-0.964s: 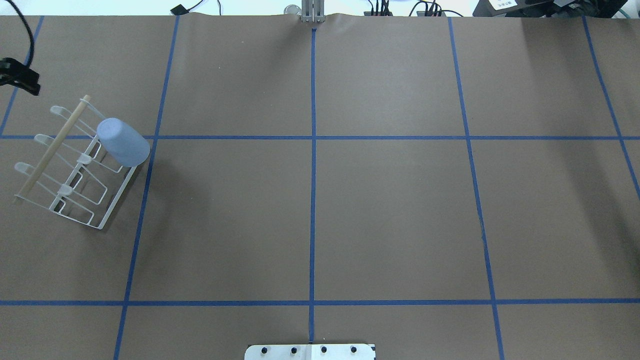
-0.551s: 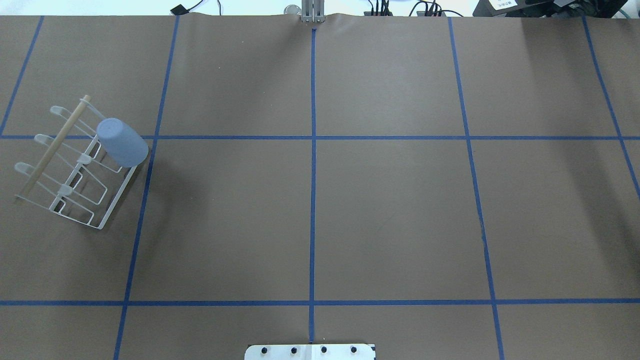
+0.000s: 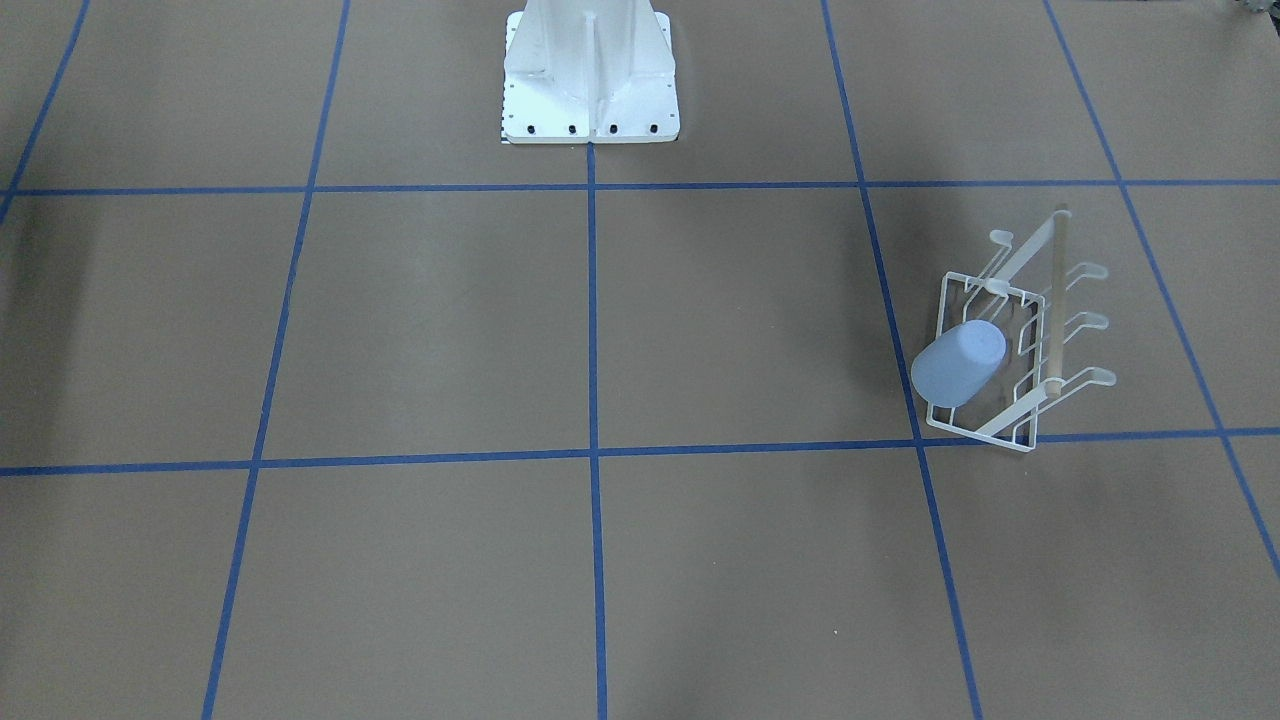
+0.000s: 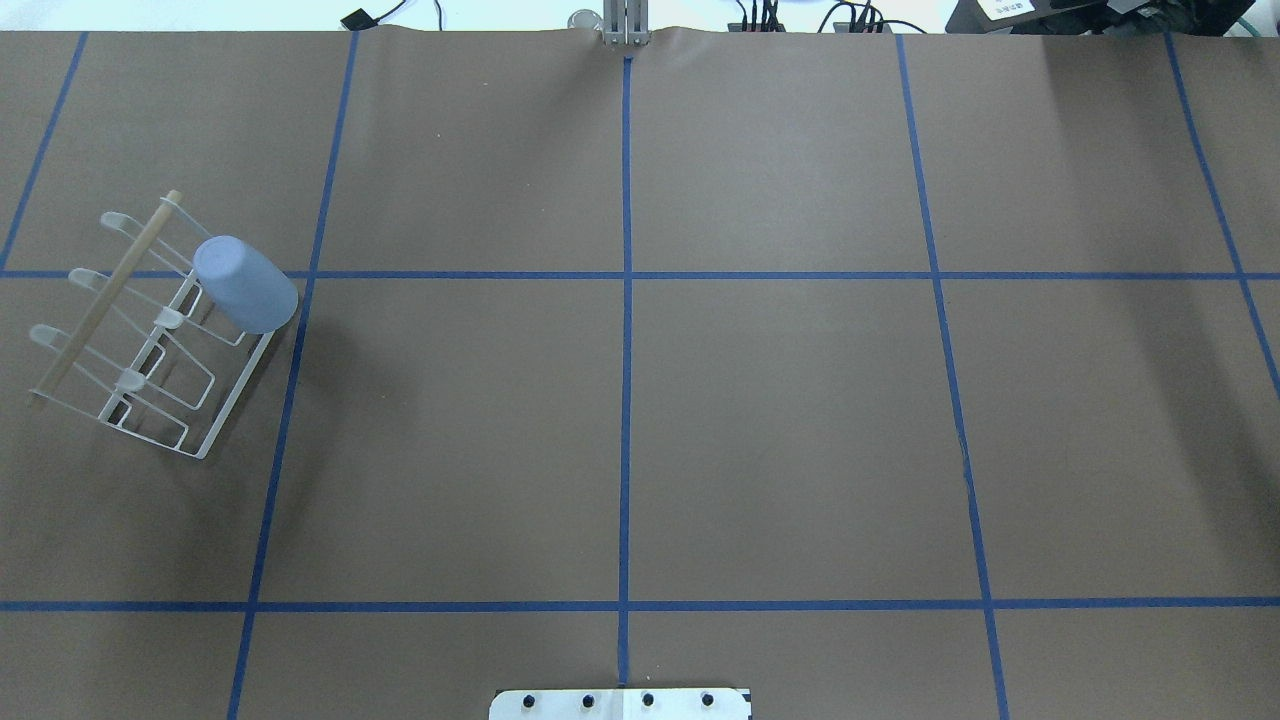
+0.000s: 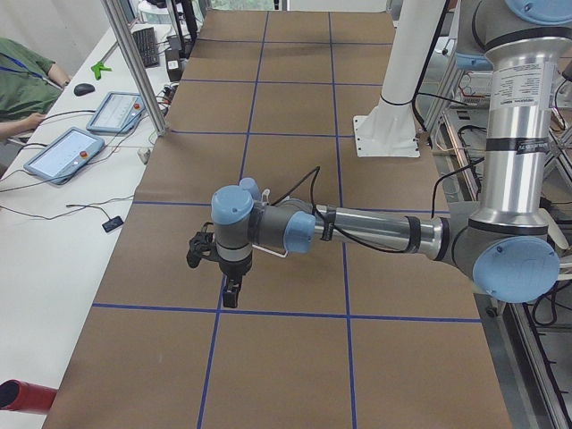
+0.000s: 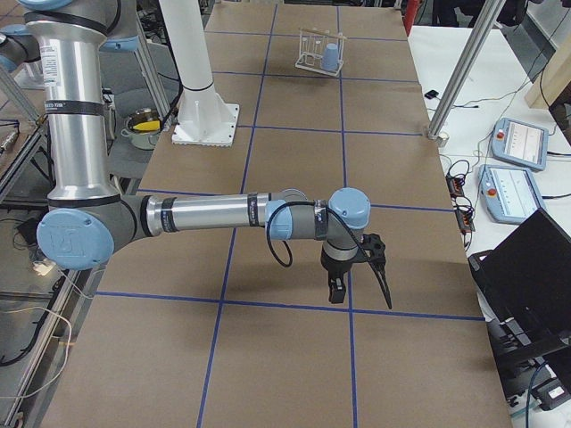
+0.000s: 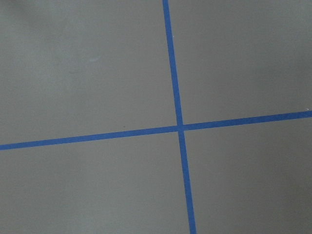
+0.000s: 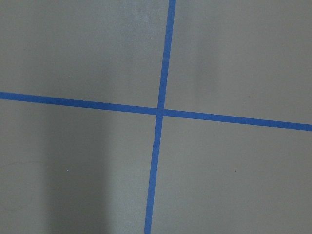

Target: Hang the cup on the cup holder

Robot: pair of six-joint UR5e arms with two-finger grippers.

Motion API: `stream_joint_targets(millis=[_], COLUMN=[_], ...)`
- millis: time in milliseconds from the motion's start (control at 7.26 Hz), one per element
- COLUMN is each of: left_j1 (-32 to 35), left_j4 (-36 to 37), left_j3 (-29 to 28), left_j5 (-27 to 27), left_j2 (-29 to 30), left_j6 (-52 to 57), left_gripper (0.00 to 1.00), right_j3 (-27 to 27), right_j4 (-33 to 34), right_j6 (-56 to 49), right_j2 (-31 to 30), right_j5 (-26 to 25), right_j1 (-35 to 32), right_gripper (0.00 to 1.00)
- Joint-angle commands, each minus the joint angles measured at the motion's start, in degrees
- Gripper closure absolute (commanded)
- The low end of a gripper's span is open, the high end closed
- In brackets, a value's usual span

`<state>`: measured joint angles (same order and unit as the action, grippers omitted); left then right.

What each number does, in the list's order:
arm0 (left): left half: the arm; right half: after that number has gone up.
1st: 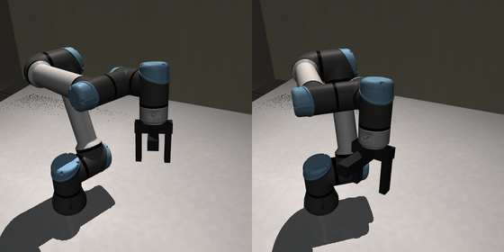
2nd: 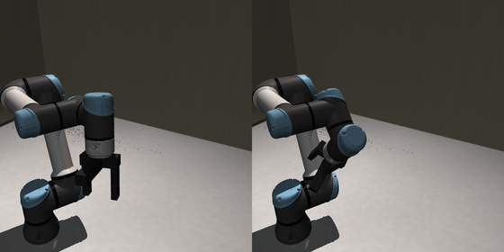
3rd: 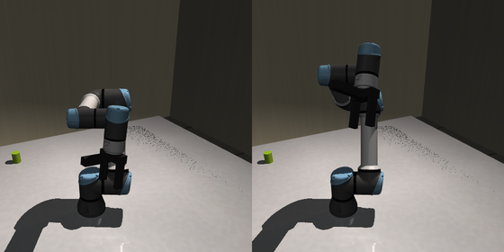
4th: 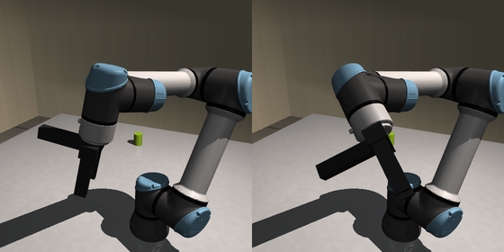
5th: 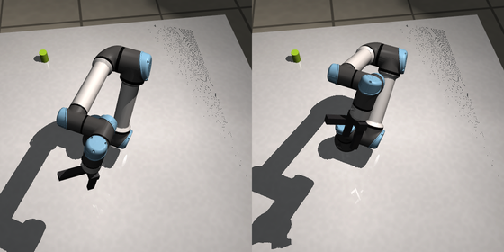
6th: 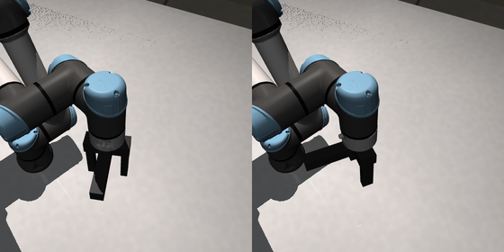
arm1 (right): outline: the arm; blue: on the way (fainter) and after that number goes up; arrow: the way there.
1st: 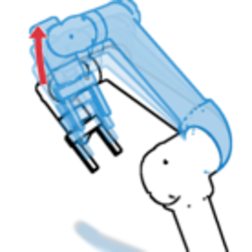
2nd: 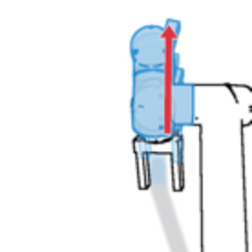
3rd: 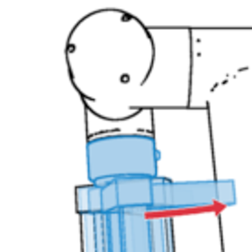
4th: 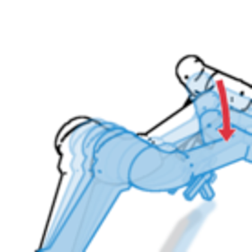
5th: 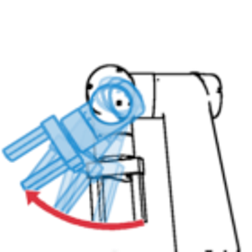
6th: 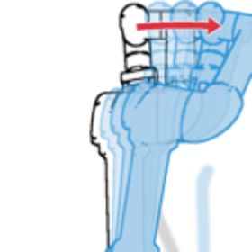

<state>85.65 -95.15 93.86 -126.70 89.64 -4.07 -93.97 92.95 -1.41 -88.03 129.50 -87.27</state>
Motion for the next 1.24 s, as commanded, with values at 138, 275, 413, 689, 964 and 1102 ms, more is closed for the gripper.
stream_joint_targets(millis=[138, 275, 413, 689, 964, 1102], left_j1=[0.3, 1.4, 1.4, 1.6, 1.6, 1.7], left_j4=[-3.5, -3.4, -3.4, -3.4, -3.4, -3.5], left_j3=[-2.9, -2.7, -2.8, -2.6, -2.7, -2.6], left_j5=[-3.6, -6.1, -6.1, -6.1, -6.1, -6.1], left_j2=[0.5, 0.6, 0.7, 0.6, 0.7, 0.7], left_j6=[-0.3, -0.4, -0.4, -0.4, -0.4, -0.4], left_gripper=[0.01, 0.01, 0.01, 0.01, 0.01, 0.01], right_j3=[-0.1, -0.1, -0.1, 0.0, 0.1, 0.2], right_j4=[0.1, 0.1, 0.1, 0.1, 0.1, 0.1], right_j6=[0.0, 0.0, 0.0, 0.0, 0.0, 0.0], right_j2=[-0.1, -0.1, -0.2, -0.3, -0.3, -0.3], right_j5=[0.1, 0.1, 0.1, 0.1, 0.1, 0.1], right_j1=[-0.3, -0.3, -0.3, -0.3, -0.3, -0.3], right_gripper=[0.0, 0.0, 0.0, 0.0, 0.0, 0.0])
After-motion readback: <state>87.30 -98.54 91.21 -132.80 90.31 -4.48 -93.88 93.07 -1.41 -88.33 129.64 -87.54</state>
